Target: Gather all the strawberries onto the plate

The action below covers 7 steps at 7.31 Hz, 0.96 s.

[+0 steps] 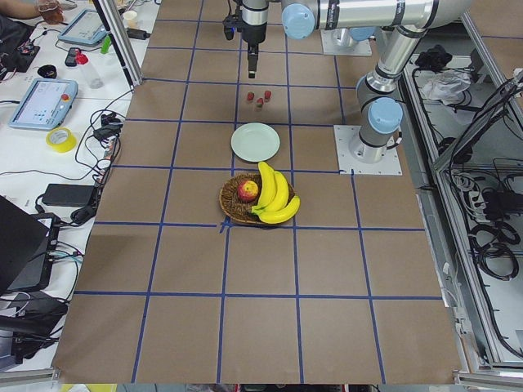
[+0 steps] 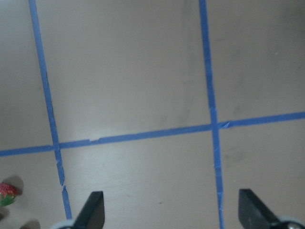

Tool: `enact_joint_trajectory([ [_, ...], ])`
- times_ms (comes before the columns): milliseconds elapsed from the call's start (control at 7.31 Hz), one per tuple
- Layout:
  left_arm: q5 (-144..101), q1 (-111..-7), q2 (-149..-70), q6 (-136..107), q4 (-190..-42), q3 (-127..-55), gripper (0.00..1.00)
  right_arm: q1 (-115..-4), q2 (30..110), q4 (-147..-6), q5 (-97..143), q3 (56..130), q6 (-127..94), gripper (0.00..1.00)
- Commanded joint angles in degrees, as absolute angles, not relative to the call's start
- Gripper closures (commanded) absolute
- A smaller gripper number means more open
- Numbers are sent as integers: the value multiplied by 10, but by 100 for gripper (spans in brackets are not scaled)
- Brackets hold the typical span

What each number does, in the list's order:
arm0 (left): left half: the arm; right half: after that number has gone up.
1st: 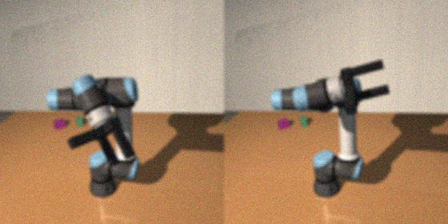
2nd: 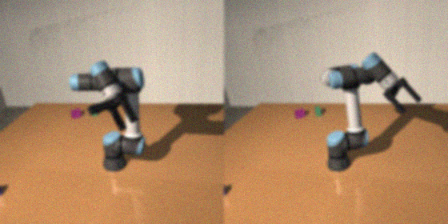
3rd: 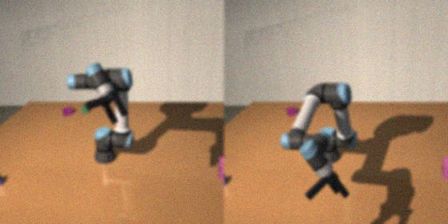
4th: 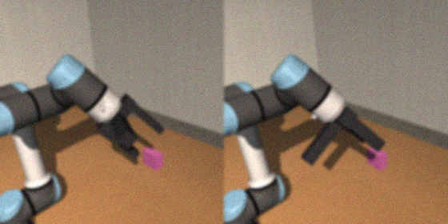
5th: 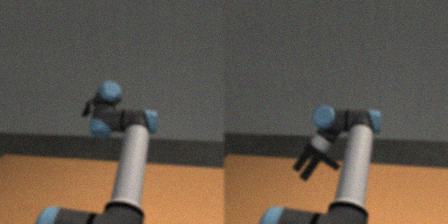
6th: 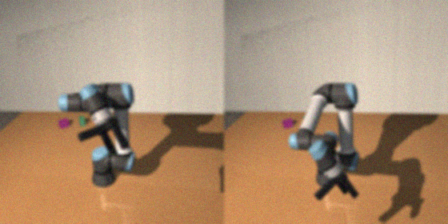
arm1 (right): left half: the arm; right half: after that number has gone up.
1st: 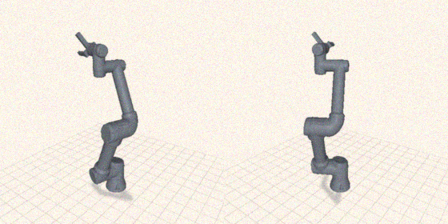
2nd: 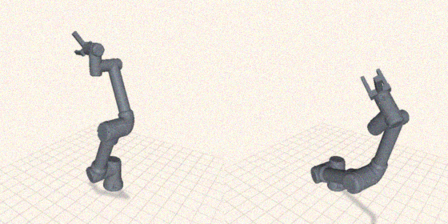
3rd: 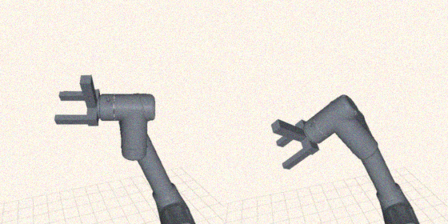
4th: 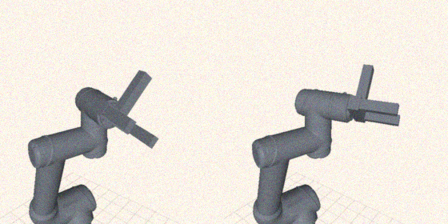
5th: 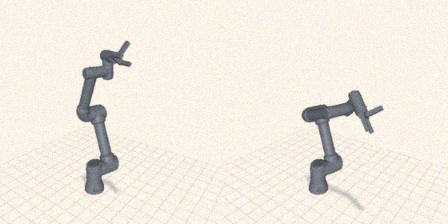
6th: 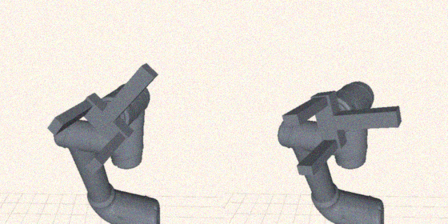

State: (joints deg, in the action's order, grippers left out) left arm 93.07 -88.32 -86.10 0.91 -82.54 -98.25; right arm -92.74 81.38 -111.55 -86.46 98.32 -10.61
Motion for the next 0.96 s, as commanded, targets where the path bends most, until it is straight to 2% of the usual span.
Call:
enact_joint_trajectory([
  [0,930,-882,-871,11,-825,-983,0,-896,836,-1011,-868,860,-83,0],
  [137,928,-882,-881,-1,-823,-995,0,-900,838,-945,-868,799,-81,0],
  [273,925,-886,-885,-2,-797,-1014,0,-904,855,-938,-860,791,-59,0],
  [547,889,-896,-898,-29,-730,-1072,0,-914,898,-936,-839,821,92,0],
  [820,873,-921,-922,-47,-676,-1113,0,-914,895,-947,-828,879,93,0],
])
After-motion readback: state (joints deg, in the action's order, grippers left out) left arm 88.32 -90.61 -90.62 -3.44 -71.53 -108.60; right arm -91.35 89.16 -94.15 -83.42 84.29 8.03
